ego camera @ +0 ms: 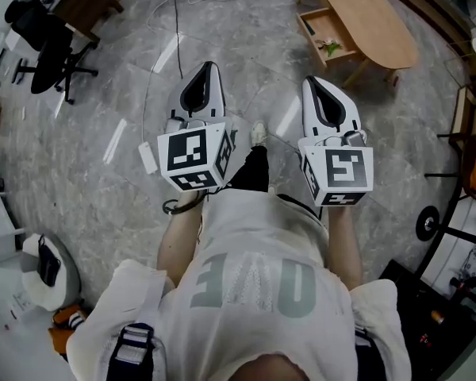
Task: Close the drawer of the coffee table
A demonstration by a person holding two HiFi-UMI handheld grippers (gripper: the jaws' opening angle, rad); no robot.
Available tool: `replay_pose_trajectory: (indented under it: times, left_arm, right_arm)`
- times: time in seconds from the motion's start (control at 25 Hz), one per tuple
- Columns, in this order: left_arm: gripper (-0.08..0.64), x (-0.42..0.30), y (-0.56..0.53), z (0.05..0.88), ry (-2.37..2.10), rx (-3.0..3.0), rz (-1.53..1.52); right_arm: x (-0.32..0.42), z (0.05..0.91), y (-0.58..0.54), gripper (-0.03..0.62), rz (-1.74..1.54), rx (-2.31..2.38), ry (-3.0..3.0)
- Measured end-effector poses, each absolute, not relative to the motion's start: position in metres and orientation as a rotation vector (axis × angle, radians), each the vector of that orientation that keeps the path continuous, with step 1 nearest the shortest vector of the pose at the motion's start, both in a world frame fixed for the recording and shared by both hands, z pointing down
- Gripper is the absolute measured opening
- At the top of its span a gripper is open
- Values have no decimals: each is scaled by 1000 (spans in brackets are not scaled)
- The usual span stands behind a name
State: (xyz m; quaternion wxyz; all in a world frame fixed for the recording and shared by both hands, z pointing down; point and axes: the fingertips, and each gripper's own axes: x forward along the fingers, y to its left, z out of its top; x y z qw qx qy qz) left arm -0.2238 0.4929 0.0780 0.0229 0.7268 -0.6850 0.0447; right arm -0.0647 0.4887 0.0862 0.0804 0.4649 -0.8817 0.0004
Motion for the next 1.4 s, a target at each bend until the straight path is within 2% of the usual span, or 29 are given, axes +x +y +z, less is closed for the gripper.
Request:
replay_pose_trajectory:
  times: [0.32,0.68,1.4]
  left_arm:
    - [8,-215,453,116,-2104,2236,157]
    - [8,-242,374,118,-2114,2190,159]
    - [8,-303,71,90,-2022,2297,165]
  right_arm:
    - [-50,136,442,6,42,1417,-2579]
    - [-94,143,352,6,103,1317,-2616]
    - [-167,120,72,6,163,1363,-2573]
